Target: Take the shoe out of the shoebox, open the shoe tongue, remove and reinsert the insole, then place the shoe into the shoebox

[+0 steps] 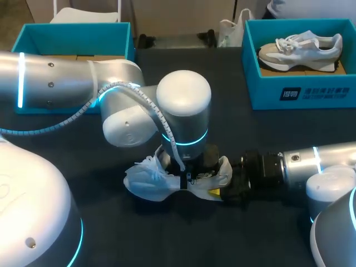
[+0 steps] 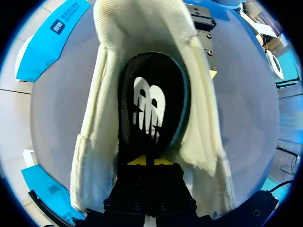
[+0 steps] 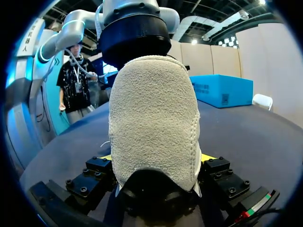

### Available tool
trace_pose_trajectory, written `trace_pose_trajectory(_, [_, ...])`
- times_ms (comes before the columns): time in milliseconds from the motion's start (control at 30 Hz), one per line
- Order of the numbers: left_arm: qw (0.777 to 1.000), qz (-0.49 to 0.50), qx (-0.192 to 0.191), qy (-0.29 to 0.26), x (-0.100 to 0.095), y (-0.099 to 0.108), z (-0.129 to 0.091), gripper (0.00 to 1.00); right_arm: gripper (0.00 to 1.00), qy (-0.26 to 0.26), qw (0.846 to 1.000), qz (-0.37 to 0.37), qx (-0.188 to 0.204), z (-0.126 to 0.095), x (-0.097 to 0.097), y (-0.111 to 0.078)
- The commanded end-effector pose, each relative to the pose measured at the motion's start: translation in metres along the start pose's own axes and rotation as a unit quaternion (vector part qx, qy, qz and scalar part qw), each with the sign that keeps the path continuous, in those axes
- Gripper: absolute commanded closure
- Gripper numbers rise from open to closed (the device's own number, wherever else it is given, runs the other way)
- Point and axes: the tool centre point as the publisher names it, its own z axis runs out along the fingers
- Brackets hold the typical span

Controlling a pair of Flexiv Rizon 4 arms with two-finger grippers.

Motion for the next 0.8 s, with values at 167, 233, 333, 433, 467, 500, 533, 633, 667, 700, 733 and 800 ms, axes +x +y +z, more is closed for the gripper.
trace_pose_trajectory(167, [0.999, -0.029, 0.035, 0.026, -0.012, 0.003, -0.001, 1.00, 1.00, 0.000, 1.000, 0.000, 0.003, 0.000, 0.002, 0.002])
trace_pose_trajectory(233, [0.997, -0.037, 0.052, 0.041, -0.013, 0.005, -0.008, 1.00, 1.00, 0.000, 1.000, 0.000, 0.003, 0.000, 0.002, 0.002])
trace_pose_trajectory(333, [0.994, -0.048, 0.079, 0.053, -0.013, 0.009, -0.022, 1.00, 1.00, 0.000, 1.000, 0.000, 0.003, 0.000, 0.002, 0.002])
trace_pose_trajectory(433, [0.991, -0.052, 0.101, 0.064, -0.012, 0.011, -0.032, 1.00, 1.00, 0.000, 1.000, 0.000, 0.003, 0.000, 0.002, 0.002])
trace_pose_trajectory(467, [0.991, -0.052, 0.106, 0.067, -0.012, 0.011, -0.035, 1.00, 1.00, 0.000, 1.000, 0.000, 0.003, 0.000, 0.002, 0.002])
trace_pose_trajectory(500, [0.990, -0.051, 0.111, 0.068, -0.011, 0.011, -0.037, 1.00, 1.00, 0.000, 1.000, 0.000, 0.003, 0.000, 0.002, 0.002])
trace_pose_trajectory(533, [0.990, -0.052, 0.115, 0.068, -0.010, 0.011, -0.039, 1.00, 1.00, 0.000, 1.000, 0.000, 0.003, 0.000, 0.002, 0.002])
trace_pose_trajectory(633, [0.987, -0.050, 0.133, 0.074, -0.008, 0.010, -0.047, 1.00, 1.00, 0.000, 1.000, 0.000, 0.003, 0.000, 0.002, 0.002])
trace_pose_trajectory(667, [0.986, -0.050, 0.138, 0.076, -0.007, 0.010, -0.049, 1.00, 1.00, 0.000, 1.000, 0.000, 0.003, 0.000, 0.002, 0.002])
trace_pose_trajectory(700, [0.986, -0.051, 0.141, 0.076, -0.007, 0.010, -0.052, 1.00, 1.00, 0.000, 1.000, 0.000, 0.003, 0.000, 0.002, 0.002])
trace_pose_trajectory(733, [0.985, -0.051, 0.146, 0.076, -0.006, 0.009, -0.054, 1.00, 1.00, 0.000, 1.000, 0.000, 0.003, 0.000, 0.002, 0.002])
trace_pose_trajectory(800, [0.983, -0.052, 0.155, 0.079, -0.006, 0.008, -0.057, 1.00, 1.00, 0.000, 1.000, 0.000, 0.003, 0.000, 0.002, 0.002])
